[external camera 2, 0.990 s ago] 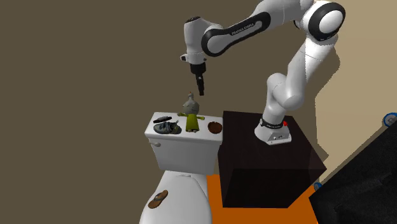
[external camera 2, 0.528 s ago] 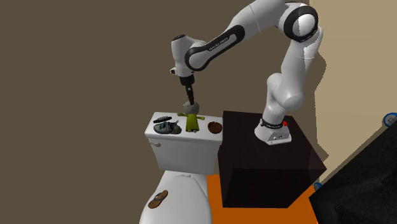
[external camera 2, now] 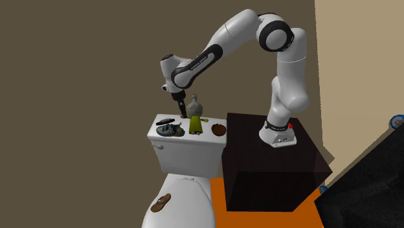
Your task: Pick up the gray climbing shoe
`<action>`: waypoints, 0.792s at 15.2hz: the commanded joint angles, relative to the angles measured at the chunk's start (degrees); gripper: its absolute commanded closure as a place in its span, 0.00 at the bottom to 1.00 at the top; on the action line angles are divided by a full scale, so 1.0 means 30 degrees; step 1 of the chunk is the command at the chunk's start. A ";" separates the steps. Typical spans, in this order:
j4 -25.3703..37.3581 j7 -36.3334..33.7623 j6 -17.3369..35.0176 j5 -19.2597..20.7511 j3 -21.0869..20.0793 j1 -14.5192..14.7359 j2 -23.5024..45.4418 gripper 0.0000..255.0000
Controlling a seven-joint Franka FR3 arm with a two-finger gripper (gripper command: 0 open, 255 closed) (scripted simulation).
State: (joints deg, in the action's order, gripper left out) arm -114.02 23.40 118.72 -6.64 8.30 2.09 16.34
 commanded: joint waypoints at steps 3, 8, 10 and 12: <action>0.2525 0.0885 0.0166 -0.0525 -0.0332 -0.0257 0.3152 0.00; 0.4139 0.1357 0.0476 -0.0785 -0.0599 -0.0451 0.5341 0.00; 0.4122 0.1410 0.0831 -0.0842 -0.0633 -0.0471 0.5683 0.00; 0.4122 0.1462 0.1179 -0.0900 -0.0668 -0.0493 0.6035 0.00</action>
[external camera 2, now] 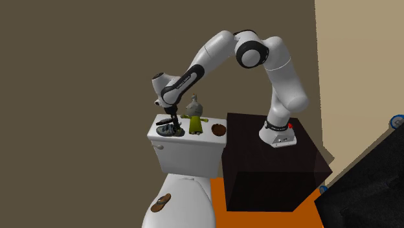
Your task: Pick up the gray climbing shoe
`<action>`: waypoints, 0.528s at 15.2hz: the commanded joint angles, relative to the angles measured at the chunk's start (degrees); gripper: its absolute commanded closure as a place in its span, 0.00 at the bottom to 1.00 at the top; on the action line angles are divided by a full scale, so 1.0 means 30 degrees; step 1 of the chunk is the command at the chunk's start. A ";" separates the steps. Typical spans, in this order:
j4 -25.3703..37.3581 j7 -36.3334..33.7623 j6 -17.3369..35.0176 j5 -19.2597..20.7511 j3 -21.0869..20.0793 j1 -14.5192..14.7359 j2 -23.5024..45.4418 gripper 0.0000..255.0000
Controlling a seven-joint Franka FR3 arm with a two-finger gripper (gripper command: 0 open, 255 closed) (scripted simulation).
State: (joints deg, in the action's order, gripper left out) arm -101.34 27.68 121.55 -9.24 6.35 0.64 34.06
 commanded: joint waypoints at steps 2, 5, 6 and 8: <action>-0.0097 0.0077 0.0504 -0.0078 -0.0047 -0.0024 0.0406 0.00; -0.0098 0.0071 0.0485 -0.0075 -0.0046 -0.0020 0.0384 1.00; -0.0112 0.0076 0.0493 -0.0075 -0.0045 -0.0023 0.0379 1.00; -0.0124 0.0075 0.0487 -0.0073 -0.0043 -0.0022 0.0361 1.00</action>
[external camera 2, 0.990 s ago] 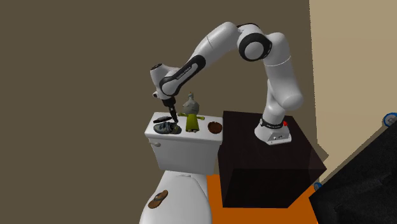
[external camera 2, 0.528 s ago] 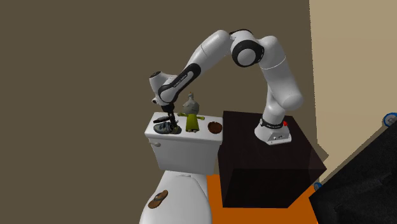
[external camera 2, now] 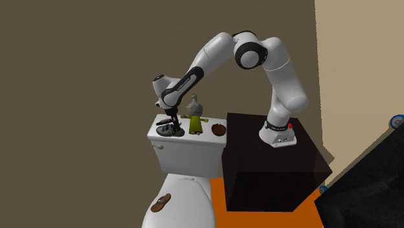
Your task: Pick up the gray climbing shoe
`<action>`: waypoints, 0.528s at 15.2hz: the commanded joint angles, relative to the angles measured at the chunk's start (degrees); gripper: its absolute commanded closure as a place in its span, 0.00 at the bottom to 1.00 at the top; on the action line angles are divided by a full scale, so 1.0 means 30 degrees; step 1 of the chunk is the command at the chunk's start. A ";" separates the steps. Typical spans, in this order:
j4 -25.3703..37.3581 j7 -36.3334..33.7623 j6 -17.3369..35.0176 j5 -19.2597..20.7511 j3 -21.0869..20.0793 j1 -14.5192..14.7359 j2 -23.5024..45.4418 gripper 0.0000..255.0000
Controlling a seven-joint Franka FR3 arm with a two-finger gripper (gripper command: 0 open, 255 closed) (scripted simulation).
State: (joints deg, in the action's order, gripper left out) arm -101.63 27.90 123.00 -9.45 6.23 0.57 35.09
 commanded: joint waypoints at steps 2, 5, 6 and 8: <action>0.0013 -0.0006 0.0002 -0.0008 -0.0010 0.0004 0.0055 1.00; 0.0004 0.0002 0.0020 -0.0010 -0.0009 -0.0001 0.0067 1.00; -0.0006 -0.0024 -0.0149 0.0018 0.0009 0.0010 -0.0114 1.00; -0.0017 -0.0076 -0.0493 0.0076 0.0046 0.0033 -0.0472 1.00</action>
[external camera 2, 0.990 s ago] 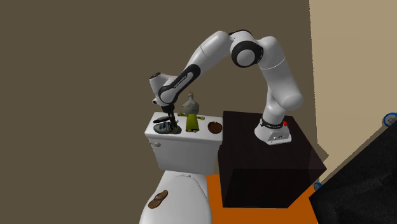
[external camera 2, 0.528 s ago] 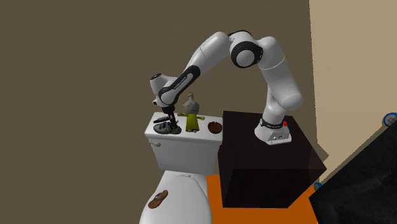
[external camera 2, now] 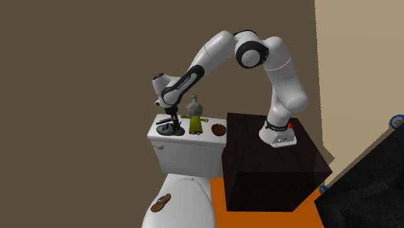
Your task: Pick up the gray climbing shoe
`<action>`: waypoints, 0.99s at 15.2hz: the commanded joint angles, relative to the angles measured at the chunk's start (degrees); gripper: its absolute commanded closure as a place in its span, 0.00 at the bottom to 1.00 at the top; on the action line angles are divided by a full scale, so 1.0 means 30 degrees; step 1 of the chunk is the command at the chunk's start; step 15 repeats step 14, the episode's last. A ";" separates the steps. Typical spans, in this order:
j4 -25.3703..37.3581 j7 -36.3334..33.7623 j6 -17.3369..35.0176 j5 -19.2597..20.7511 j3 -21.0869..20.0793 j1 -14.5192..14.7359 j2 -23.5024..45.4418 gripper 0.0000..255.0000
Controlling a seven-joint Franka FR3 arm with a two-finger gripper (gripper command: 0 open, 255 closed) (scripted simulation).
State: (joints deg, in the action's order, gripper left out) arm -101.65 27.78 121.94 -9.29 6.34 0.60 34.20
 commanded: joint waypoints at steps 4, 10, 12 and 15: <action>0.0037 -0.0142 -0.0856 0.0137 0.0078 0.0061 -0.0849 1.00; 0.0229 -0.0301 -0.1976 0.0304 0.0167 0.0110 -0.1790 1.00; 0.0327 -0.0354 -0.2363 0.0358 0.0192 0.0123 -0.2082 1.00; 0.0334 -0.0358 -0.2391 0.0362 0.0192 0.0122 -0.2105 1.00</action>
